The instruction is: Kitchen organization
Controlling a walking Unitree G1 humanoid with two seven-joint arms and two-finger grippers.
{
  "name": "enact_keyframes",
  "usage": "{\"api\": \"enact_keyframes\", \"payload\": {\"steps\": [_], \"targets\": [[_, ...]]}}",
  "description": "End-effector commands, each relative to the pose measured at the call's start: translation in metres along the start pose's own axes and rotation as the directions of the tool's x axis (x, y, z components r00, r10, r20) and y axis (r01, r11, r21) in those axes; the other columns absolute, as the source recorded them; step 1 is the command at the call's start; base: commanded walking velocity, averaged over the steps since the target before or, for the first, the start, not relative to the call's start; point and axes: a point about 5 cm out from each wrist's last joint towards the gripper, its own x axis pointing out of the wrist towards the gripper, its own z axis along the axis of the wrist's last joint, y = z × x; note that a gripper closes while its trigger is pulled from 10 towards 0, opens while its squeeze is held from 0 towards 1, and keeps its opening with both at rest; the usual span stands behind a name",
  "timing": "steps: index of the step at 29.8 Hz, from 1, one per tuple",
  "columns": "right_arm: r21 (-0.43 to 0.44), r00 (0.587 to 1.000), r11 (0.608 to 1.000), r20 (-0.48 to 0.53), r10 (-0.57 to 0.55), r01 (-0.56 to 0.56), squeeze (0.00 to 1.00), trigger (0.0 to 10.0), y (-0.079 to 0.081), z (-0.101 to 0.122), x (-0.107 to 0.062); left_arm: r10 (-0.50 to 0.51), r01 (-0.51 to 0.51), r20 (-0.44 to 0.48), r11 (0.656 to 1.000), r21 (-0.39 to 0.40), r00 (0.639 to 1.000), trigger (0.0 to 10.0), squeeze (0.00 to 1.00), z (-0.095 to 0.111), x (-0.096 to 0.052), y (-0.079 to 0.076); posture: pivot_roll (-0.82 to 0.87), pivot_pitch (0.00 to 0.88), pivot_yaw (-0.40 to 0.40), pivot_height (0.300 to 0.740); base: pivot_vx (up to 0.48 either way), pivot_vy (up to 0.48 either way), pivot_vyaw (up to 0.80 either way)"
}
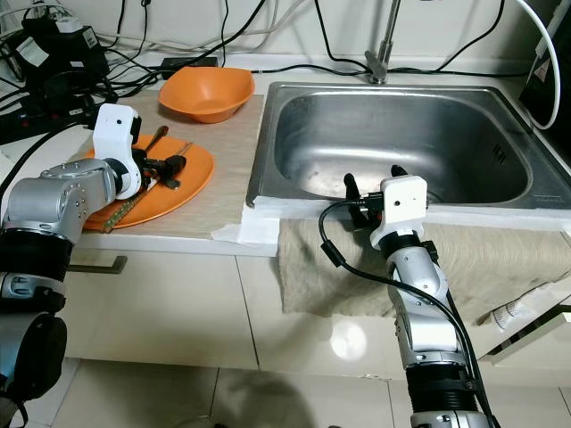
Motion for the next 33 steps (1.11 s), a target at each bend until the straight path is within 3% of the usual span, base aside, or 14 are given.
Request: {"api": "enact_keyframes", "payload": {"steps": [1, 11, 19, 22, 23, 24, 25, 26, 28, 33], "targets": [[-0.005, 1.0, 1.0, -0.002, 0.003, -0.003, 0.0, 10.0, 0.0, 0.0, -0.002, 0.015, -0.015, 0.017, 1.0, 0.004, 1.0, 10.0, 0.0, 0.006, -0.005, 0.005, -0.02, 0.0, 0.071, 0.74, 0.0, 0.0, 0.0], [-0.006, 1.0, 1.0, -0.008, 0.008, -0.008, 0.0, 10.0, 0.001, -0.002, -0.004, 0.011, -0.011, 0.023, 1.0, 0.023, 1.0, 10.0, 0.0, 0.012, -0.016, 0.007, 0.0, 0.0, 0.075, 0.74, 0.0, 0.0, 0.0], [-0.003, 1.0, 1.0, 0.001, 0.012, -0.012, 0.0, 10.0, 0.004, 0.001, 0.0, 0.009, -0.01, 0.018, 1.0, 0.017, 1.0, 10.0, 0.0, 0.003, -0.015, 0.0, 0.0, 0.0, 0.076, 0.74, 0.0, 0.0, 0.0], [-0.003, 1.0, 1.0, 0.002, 0.01, -0.01, 0.0, 10.0, 0.003, 0.001, 0.001, 0.024, -0.026, 0.112, 0.999, 0.021, 0.993, 10.0, 0.0, 0.01, -0.014, -0.002, 0.0, 0.0, 0.076, 0.74, 0.0, 0.0, 0.0], [-0.006, 1.0, 1.0, 0.005, 0.006, -0.006, 0.0, 10.0, 0.002, 0.002, 0.001, 0.005, -0.015, 0.318, 0.999, 0.028, 0.948, 10.0, 0.0, 0.03, -0.02, -0.011, -0.01, 0.0, 0.077, 0.74, 0.0, 0.0, 0.0], [-0.01, 1.0, 1.0, 0.009, 0.002, -0.002, 0.0, 10.0, 0.001, 0.002, 0.001, 0.004, -0.013, 0.402, 1.0, 0.021, 0.916, 10.0, 0.0, 0.038, -0.025, -0.014, -0.01, 0.0, 0.077, 0.74, 0.0, 0.0, 0.0], [-0.01, 1.0, 1.0, 0.009, 0.002, -0.002, 0.0, 10.0, 0.001, 0.002, 0.001, 0.004, -0.013, 0.402, 1.0, 0.021, 0.916, 10.0, 0.0, 0.038, -0.025, -0.014, -0.01, 0.0, 0.077, 0.74, 0.0, 0.0, 0.0], [-0.013, 1.0, 1.0, 0.014, -0.003, 0.003, 0.0, 10.0, 0.001, 0.003, 0.001, 0.001, -0.021, 0.469, 0.999, 0.037, 0.883, 10.0, 0.0, 0.043, -0.03, -0.017, -0.01, 0.0, 0.076, 0.74, 0.0, 0.0, 0.0], [-0.015, 1.0, 1.0, 0.022, -0.01, 0.01, 0.0, 10.0, 0.0, 0.004, 0.002, -0.002, -0.018, 0.511, 0.999, 0.035, 0.86, 10.0, 0.0, 0.044, -0.033, -0.023, -0.01, 0.0, 0.074, 0.74, 0.0, 0.0, 0.0], [-0.017, 0.997, 0.999, 0.066, -0.042, 0.043, 0.0, 10.0, -0.003, 0.014, 0.004, 0.013, -0.007, 0.514, 1.0, -0.014, 0.858, 10.0, 0.0, 0.033, -0.031, -0.027, -0.01, 0.0, 0.073, 0.74, 0.0, 0.0, 0.0]]}}
